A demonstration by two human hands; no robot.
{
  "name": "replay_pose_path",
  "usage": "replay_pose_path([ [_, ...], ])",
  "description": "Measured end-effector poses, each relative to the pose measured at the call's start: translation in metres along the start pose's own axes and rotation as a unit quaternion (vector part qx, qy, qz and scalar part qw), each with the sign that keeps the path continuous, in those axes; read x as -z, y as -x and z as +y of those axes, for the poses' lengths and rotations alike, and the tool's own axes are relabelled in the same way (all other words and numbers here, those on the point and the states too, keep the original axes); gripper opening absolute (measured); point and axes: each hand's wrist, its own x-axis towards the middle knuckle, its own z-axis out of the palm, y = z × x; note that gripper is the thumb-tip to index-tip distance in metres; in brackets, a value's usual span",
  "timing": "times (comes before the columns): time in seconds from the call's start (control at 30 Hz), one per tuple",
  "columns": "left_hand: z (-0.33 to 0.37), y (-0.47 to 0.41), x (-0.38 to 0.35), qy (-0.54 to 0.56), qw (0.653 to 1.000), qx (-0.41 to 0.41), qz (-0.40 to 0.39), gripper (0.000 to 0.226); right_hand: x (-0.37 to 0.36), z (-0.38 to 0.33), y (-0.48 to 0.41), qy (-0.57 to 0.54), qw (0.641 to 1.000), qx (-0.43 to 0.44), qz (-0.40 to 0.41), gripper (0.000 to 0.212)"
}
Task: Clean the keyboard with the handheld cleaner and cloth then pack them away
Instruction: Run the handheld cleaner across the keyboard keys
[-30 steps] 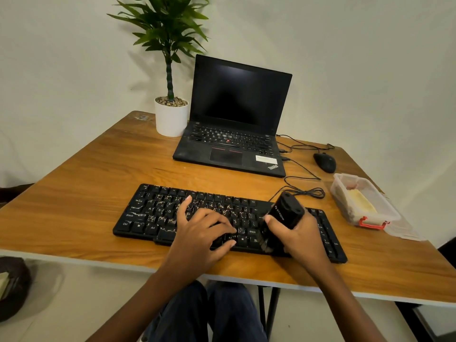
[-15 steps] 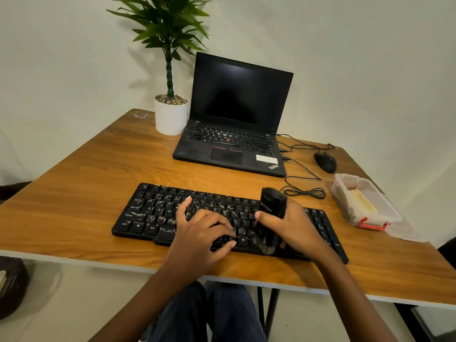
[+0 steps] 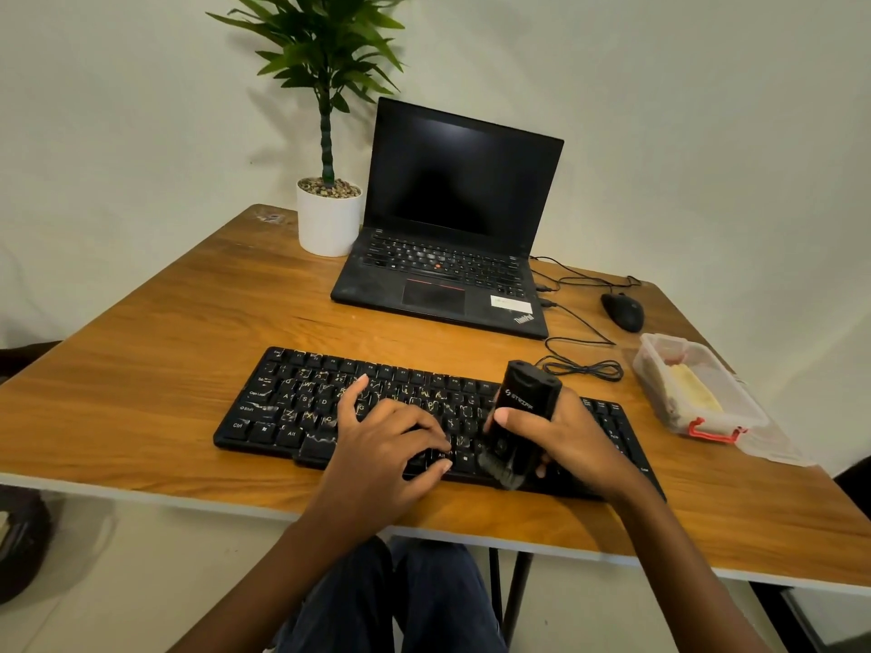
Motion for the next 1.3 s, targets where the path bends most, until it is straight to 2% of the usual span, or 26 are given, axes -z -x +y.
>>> replay_pose_path([
  [0.17,0.0,0.0,0.0,-0.002,1.0,-0.001,0.001,0.02,-0.003,0.007,-0.01,0.011,0.997,0.01,0.076,0.023],
  [0.3,0.0,0.0,0.0,0.001,1.0,0.0,-0.001,0.019,0.001,0.005,-0.014,-0.004,0.999,-0.007,0.047,0.023],
  [0.43,0.0,0.0,0.0,0.0,1.0,-0.001,0.001,0.019,0.002,0.007,-0.025,0.01,0.995,-0.002,0.102,0.023],
  [0.57,-0.001,0.001,-0.001,0.002,1.0,0.0,0.002,0.019,0.008,0.006,-0.029,0.003,0.998,-0.009,0.061,0.021],
  [0.7,-0.001,0.0,0.0,0.002,1.0,-0.001,0.002,0.019,0.006,0.005,-0.035,0.026,0.996,-0.002,0.091,0.014],
  [0.77,-0.001,0.0,0.0,0.0,1.0,0.0,0.001,0.02,0.001,0.005,-0.033,0.004,0.997,0.012,0.07,0.019],
  [0.87,0.0,0.001,0.0,-0.002,1.0,0.003,-0.001,0.02,0.008,0.002,-0.036,0.015,0.997,-0.002,0.074,0.012],
  [0.97,-0.001,0.001,-0.001,-0.004,1.0,0.002,-0.003,0.019,0.006,0.004,-0.041,0.029,0.995,0.016,0.092,0.014],
  [1.1,-0.001,0.001,0.0,0.003,1.0,0.003,0.0,0.018,0.007,0.005,-0.041,-0.008,0.999,-0.009,0.04,0.023],
  [1.2,-0.001,0.001,-0.001,0.004,1.0,0.002,0.003,0.018,0.011,0.004,-0.045,0.027,0.998,-0.008,0.059,0.016],
  [1.3,-0.001,0.001,-0.001,0.002,1.0,0.003,0.0,0.018,-0.001,0.005,-0.046,0.024,0.997,0.023,0.077,0.019],
])
